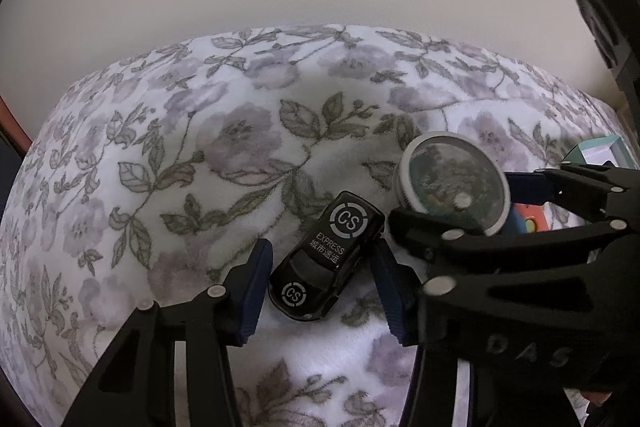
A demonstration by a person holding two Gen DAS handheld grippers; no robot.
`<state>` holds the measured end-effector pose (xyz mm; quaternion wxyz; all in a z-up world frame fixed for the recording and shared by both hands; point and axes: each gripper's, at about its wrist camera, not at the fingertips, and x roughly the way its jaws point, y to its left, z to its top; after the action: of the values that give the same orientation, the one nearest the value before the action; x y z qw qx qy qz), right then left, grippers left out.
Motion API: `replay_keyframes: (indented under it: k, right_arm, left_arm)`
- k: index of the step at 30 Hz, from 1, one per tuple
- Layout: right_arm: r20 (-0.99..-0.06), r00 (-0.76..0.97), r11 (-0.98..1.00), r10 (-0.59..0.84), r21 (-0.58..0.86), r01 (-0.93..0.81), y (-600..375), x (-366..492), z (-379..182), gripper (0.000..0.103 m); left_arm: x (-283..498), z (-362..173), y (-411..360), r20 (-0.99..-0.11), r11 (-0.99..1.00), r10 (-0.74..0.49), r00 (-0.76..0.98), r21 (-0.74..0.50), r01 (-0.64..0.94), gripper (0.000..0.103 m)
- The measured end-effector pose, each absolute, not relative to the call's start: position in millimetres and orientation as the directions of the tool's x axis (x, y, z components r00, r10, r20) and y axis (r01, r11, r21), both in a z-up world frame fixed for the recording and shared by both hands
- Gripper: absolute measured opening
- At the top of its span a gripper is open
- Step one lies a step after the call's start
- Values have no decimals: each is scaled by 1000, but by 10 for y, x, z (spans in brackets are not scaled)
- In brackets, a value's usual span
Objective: Organize rigid objects
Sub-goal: 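Grasp the black toy car with the left tool while the right grasps the bead tin, then carry the toy car and bead tin into the white tray and open both tools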
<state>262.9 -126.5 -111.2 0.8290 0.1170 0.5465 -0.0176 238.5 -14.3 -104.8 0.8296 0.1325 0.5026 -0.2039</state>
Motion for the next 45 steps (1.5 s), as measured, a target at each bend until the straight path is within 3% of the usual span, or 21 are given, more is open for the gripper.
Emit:
replay_keyframes:
  k: [1,13,20,31,45]
  right_arm:
    - [-909,404,970,100,180,165,-1297,2610,-1099,76]
    - [-894,432,947,115,230,224,-1590,2243,-848,75]
    - [-878,465,930,114,259,261,-1770,1868,-629,75]
    - [-819,565,882,100,336,331,-2121,1175,-88,75]
    - [-822,567,809,-51,299,506,-2842,386,-6,75]
  left_arm:
    - [2382,-1046,-145,-889,882,-206,409,12,471,47]
    - [2315,-919,-128,-900,923,-188,393,-25,385,37]
    - [2176,-724,-82,-904,947,-180,389,-52,317,37]
    - [1687,7,-449,-873,945,-222,434,-83,315,37]
    - [1053,346,-1360,-855,918,-275,440,-98,384,37]
